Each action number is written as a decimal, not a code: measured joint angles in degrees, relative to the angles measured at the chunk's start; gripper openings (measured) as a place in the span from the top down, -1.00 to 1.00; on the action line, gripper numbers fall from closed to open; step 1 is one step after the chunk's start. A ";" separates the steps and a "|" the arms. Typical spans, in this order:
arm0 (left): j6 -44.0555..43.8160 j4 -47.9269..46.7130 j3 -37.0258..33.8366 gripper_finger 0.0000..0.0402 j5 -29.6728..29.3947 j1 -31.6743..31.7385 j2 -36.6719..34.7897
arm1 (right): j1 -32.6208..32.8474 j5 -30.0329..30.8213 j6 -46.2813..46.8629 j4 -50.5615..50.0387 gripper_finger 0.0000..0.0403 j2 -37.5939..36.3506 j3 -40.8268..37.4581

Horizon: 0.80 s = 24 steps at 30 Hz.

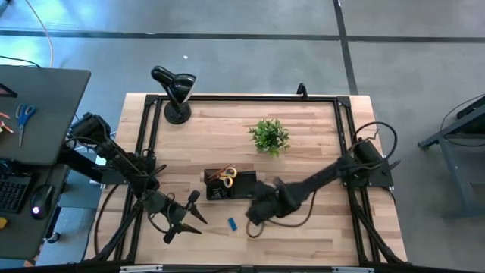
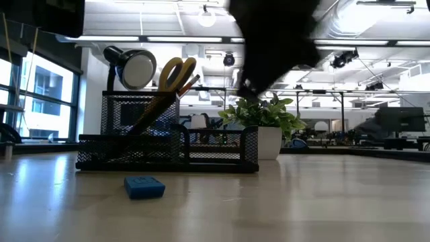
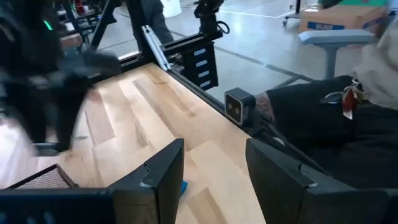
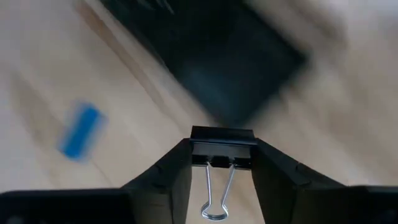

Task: Pick and place office supplies into organizer
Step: Put the black binder clip into the black desk organizer

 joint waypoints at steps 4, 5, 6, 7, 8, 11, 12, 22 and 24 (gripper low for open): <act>0.02 -0.15 0.00 0.20 -0.07 -0.02 0.00 | -3.17 5.37 -16.42 7.70 0.35 -0.06 4.52; 0.02 -0.64 0.00 0.20 -0.17 -0.01 0.00 | -3.87 5.70 -19.58 9.87 0.36 -0.06 4.96; 0.02 -1.42 0.00 0.20 -0.82 -0.05 0.00 | -4.47 5.89 -22.40 12.14 0.36 -0.06 5.17; -0.07 -2.23 0.00 0.20 -1.68 -0.07 0.00 | -5.03 5.79 -25.17 14.26 0.36 -0.06 5.22; -0.29 -3.02 0.00 0.20 -2.68 -0.07 0.00 | -5.51 5.33 -27.66 16.20 0.36 -0.04 5.22; -0.90 -4.80 0.00 0.20 -4.54 -0.04 0.00 | -6.35 4.53 -34.97 21.47 0.36 1.30 5.26; -0.94 -4.83 0.00 0.20 -4.59 -0.04 -0.02 | -6.40 3.80 -37.50 23.13 0.36 2.18 5.26; -0.92 -5.60 0.00 0.20 -3.61 -0.07 -0.26 | -6.40 3.62 -46.86 30.58 0.36 6.98 5.22; -0.90 -5.60 0.00 0.20 -3.59 -0.07 -0.28 | -6.51 4.11 -47.99 31.30 0.36 6.98 5.22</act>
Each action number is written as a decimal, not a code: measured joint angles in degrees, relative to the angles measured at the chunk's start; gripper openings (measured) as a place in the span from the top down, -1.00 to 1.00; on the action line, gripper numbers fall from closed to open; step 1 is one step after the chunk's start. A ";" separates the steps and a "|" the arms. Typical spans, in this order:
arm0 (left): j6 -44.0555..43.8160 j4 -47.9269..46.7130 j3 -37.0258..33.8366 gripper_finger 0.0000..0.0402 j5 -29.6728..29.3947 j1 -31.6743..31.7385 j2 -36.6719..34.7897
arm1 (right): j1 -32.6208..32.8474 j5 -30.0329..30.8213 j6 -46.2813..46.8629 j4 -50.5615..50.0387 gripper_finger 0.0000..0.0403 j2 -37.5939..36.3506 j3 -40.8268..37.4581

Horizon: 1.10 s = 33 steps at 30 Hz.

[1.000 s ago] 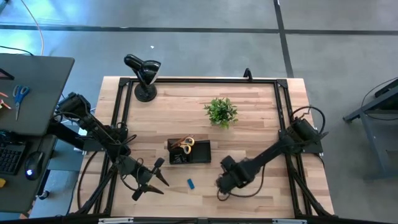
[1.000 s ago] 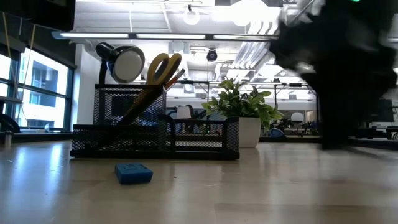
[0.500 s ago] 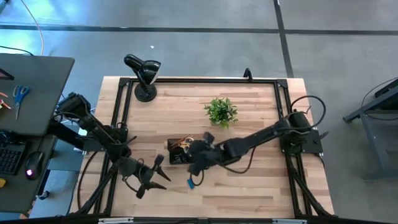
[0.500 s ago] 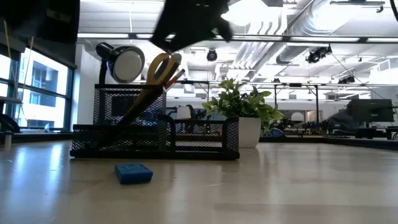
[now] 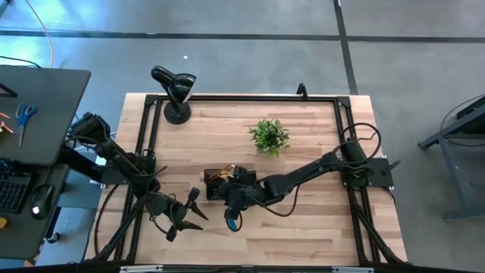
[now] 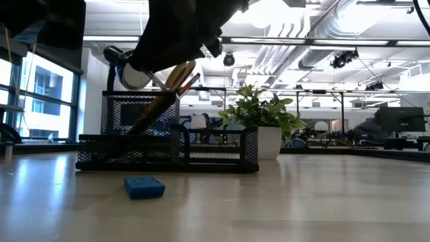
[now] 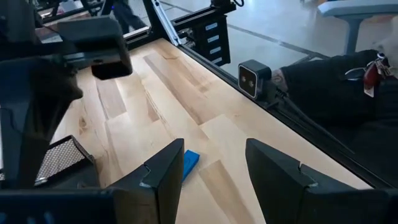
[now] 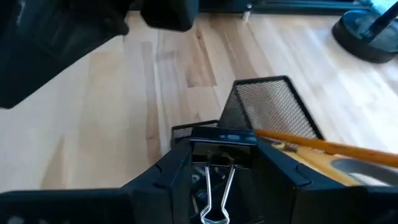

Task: Pick and place office supplies into organizer
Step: Put the black binder clip into the black desk organizer, then put the blue eraser into the black desk organizer

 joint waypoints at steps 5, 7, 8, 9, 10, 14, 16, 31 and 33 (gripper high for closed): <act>0.00 0.00 0.00 0.20 0.14 0.00 0.00 | -0.64 1.33 -1.09 0.45 0.36 -0.02 0.00; 0.00 0.01 0.00 0.20 0.76 0.00 0.00 | -1.08 0.78 -0.88 0.48 0.34 -0.02 0.00; -0.02 0.02 0.00 0.20 1.16 0.00 0.00 | -1.28 0.66 -0.88 0.52 0.32 -0.02 0.00; -0.04 0.02 0.00 0.20 1.48 0.00 0.00 | -1.40 0.49 -0.88 0.70 0.30 -0.02 0.00; -0.04 0.02 0.00 0.20 1.56 0.00 0.00 | -1.52 0.49 -0.88 0.87 0.27 -0.02 0.00; -0.06 0.04 0.00 0.20 1.64 0.00 0.00 | -2.10 0.16 -0.84 0.82 0.16 -0.02 0.00; -0.07 0.04 0.00 0.20 1.64 0.00 0.00 | -2.20 -0.63 -0.79 0.81 0.10 -0.02 0.00; -0.62 0.04 0.00 0.20 1.64 0.00 -0.04 | -1.22 -1.04 -0.68 0.54 0.05 -0.24 0.00; -0.93 0.04 0.00 0.20 1.64 0.00 -0.03 | -0.20 -1.12 -0.36 0.47 0.07 -0.90 0.00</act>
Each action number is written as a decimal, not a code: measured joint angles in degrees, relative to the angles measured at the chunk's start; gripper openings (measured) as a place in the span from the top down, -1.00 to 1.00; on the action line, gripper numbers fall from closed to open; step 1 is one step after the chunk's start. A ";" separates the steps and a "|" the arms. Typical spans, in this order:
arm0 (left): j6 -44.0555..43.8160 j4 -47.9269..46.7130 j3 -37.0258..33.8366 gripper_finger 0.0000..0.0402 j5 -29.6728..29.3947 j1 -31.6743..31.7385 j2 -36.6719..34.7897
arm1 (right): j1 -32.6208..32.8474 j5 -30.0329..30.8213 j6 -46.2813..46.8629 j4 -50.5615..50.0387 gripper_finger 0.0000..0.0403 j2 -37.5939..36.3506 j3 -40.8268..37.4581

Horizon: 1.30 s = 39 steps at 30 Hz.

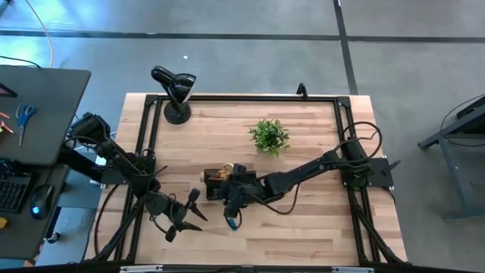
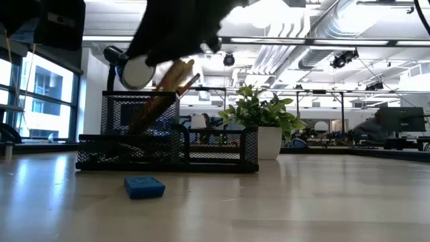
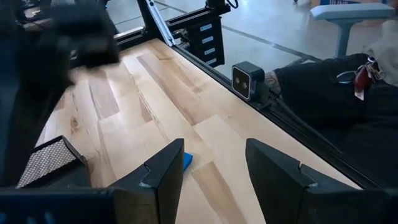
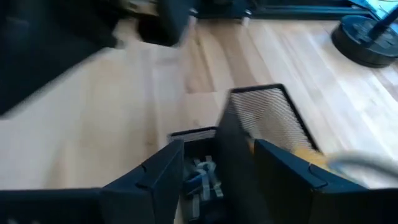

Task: Pick and place office supplies into organizer
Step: Put the blue eraser into the black desk organizer

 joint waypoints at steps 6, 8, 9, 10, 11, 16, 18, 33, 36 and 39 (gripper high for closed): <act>-0.97 0.79 0.00 0.20 -2.36 0.02 -0.01 | 3.56 -3.11 5.64 -7.01 0.12 -2.57 0.02; -0.92 1.77 0.00 0.20 -2.58 0.07 0.01 | 4.77 -4.75 9.77 -10.44 0.12 -2.82 0.02; -0.44 2.60 0.00 0.20 -2.57 0.07 0.00 | 5.38 -5.34 11.81 -12.53 0.12 -3.02 0.02; 0.26 3.42 0.05 0.20 -2.47 0.07 0.01 | 5.99 -5.76 13.87 -14.35 0.12 -3.19 0.02; 1.01 3.45 0.37 0.20 -2.08 0.07 0.01 | 6.68 -6.13 15.76 -15.63 0.12 -3.26 0.02; 4.54 -0.70 4.98 0.20 -0.44 0.67 0.65 | 10.09 -6.76 22.75 -23.13 0.13 -3.47 0.02; 4.25 -7.27 8.42 0.20 3.11 2.15 1.16 | 11.54 -6.63 24.67 -25.54 0.15 -3.81 0.02; 10.52 -35.10 29.28 0.20 14.41 9.18 13.97 | 25.33 15.24 38.99 -44.57 0.34 -7.30 0.02; 12.57 -41.72 34.16 0.20 10.87 9.18 18.24 | 27.30 20.44 44.16 -48.55 0.34 -7.30 0.02; 13.89 -49.86 40.30 0.20 9.85 9.99 22.54 | 28.91 24.07 48.40 -51.77 0.34 -7.30 0.02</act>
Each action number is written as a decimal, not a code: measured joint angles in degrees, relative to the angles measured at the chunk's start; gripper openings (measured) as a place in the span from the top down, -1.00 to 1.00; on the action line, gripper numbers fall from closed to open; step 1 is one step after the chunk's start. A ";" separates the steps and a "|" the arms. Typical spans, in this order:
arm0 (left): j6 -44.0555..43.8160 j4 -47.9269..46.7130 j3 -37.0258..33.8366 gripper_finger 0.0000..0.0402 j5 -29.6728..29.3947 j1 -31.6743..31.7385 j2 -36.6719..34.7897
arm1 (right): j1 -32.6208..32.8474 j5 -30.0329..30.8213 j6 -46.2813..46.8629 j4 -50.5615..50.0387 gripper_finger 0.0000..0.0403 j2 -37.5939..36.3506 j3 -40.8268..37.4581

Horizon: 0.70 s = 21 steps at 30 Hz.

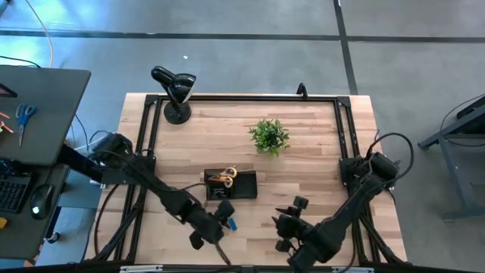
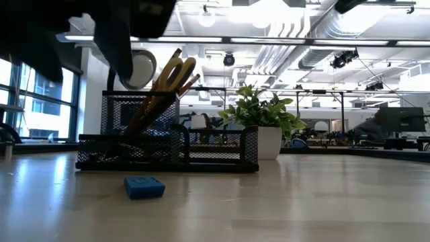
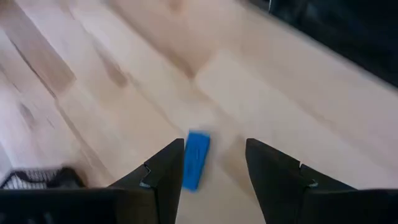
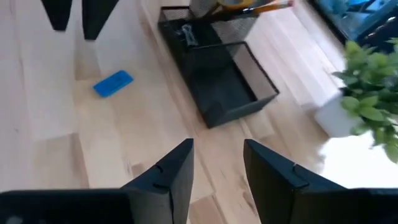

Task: Pick and place office supplies into organizer
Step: Put the blue eraser into the black desk organizer

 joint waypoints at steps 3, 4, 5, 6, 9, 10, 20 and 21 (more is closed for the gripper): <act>1.01 -5.74 4.86 0.20 0.67 1.34 3.65 | 1.34 0.28 3.69 -2.80 0.34 0.00 0.00; 1.75 -7.69 5.77 0.20 1.05 1.80 4.43 | 1.64 0.25 4.50 -3.58 0.34 0.00 0.00; 2.50 -8.93 6.80 0.20 1.76 2.27 5.30 | 1.91 0.27 5.28 -3.94 0.34 0.00 0.00; 3.04 -9.11 7.88 0.20 2.89 2.77 6.27 | 2.37 0.30 6.12 -4.51 0.34 0.02 0.00; 3.56 -12.20 10.60 0.20 6.38 4.54 8.18 | 3.18 0.50 7.42 -5.81 0.34 0.09 -0.02; 3.52 -13.00 11.71 0.20 6.56 5.08 9.12 | 3.55 0.61 8.09 -6.57 0.34 0.09 -0.02; 5.96 -20.16 17.55 0.20 7.10 8.22 16.56 | 4.51 1.59 11.41 -10.30 0.34 0.13 -0.02; 6.11 -20.24 17.55 0.20 7.06 8.19 16.60 | 4.51 1.61 11.40 -10.32 0.34 0.13 -0.02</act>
